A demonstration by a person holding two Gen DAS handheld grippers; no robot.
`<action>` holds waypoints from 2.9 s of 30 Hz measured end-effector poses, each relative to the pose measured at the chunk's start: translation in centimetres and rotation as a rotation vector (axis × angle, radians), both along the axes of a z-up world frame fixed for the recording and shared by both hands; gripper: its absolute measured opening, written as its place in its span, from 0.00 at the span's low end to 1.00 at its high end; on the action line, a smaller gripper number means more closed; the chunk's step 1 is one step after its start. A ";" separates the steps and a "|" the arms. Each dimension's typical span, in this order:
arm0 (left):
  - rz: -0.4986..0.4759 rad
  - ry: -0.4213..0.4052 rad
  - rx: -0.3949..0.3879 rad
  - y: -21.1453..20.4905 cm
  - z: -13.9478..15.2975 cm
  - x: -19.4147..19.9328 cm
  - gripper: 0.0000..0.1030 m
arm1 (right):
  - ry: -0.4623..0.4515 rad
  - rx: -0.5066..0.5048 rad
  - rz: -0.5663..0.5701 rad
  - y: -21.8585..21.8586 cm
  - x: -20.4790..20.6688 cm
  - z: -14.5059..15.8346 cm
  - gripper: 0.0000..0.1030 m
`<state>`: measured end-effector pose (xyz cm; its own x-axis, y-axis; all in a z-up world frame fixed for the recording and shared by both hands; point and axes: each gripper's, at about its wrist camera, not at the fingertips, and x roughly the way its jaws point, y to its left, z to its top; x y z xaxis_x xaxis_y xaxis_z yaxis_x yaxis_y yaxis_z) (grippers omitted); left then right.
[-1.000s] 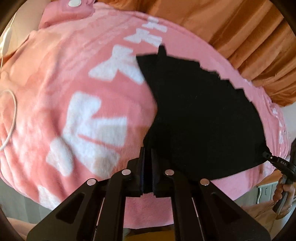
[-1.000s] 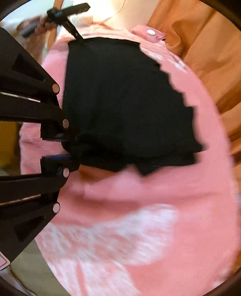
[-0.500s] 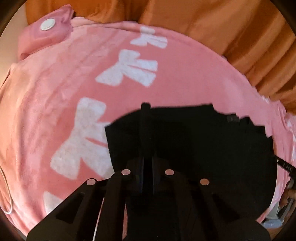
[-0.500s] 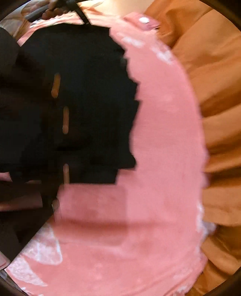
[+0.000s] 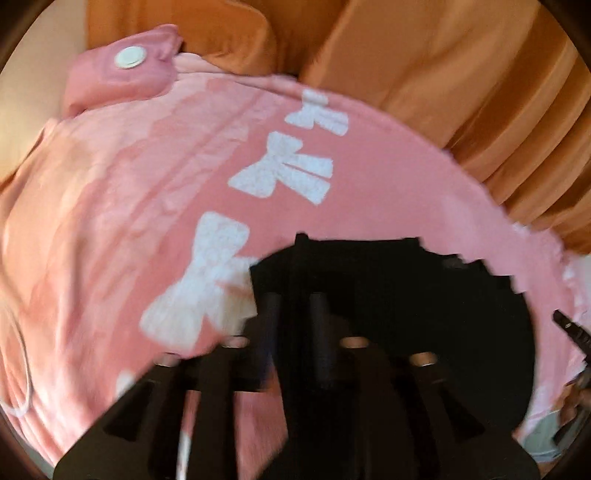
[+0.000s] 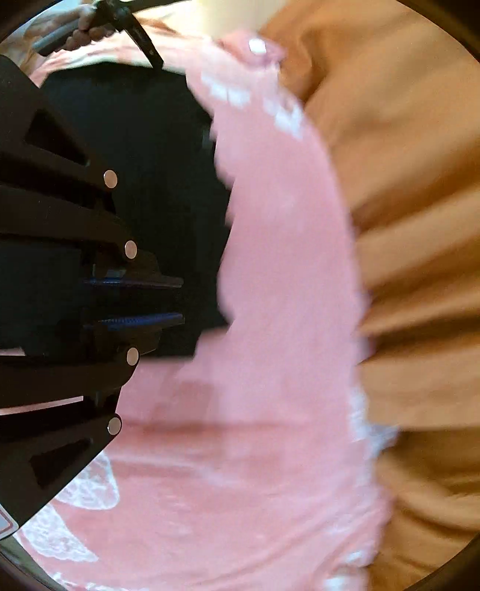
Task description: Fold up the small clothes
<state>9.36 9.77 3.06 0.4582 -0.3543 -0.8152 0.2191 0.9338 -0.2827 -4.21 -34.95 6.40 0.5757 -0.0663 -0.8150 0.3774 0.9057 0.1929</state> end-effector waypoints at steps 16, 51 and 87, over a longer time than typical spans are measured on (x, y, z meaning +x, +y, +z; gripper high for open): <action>0.008 0.097 -0.104 1.3 -4.1 -5.8 0.06 | 0.208 0.008 0.363 16.0 4.3 -8.1 0.18; -0.507 -0.186 -0.072 -18.1 -1.1 -18.4 0.55 | 0.096 0.440 0.184 4.3 1.8 -6.5 0.58; -0.392 -0.070 -0.100 -15.4 -2.3 -15.4 0.65 | 0.057 0.434 0.096 -1.3 -1.0 -6.2 0.49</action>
<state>-6.02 -5.59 0.73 0.3253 -0.5891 -0.7397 0.5751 0.7442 -0.3397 -5.21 -36.25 0.19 0.5162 0.3402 -0.7860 0.3166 0.7769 0.5442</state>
